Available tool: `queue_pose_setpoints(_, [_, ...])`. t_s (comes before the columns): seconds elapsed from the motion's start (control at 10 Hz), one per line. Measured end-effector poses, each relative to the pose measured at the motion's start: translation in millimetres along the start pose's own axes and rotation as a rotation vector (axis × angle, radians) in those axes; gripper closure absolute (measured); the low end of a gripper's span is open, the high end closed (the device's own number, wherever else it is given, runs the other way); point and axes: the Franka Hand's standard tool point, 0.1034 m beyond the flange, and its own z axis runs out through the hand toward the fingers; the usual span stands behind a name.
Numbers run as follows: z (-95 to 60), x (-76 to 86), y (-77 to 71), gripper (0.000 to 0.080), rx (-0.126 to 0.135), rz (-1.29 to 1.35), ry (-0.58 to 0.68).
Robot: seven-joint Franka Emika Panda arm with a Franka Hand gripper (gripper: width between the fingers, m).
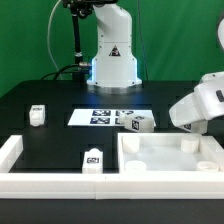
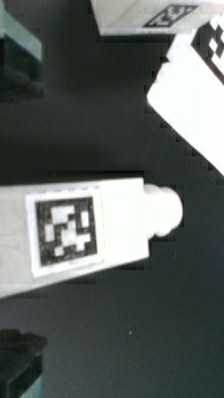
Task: Assemble one leg
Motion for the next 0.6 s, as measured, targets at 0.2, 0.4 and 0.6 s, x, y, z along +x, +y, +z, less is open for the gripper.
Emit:
queue_pose_setpoints(0.2, [3.5, 2.0, 2.7, 0.0151, 0.018, 0.006, -0.003])
queue_pose_setpoints(0.4, [3.9, 2.2, 1.8, 0.0377, 0.017, 0.005, -0.004])
queue_pose_setpoints(0.6, [4.0, 2.2, 1.7, 0.0515, 0.017, 0.005, -0.004])
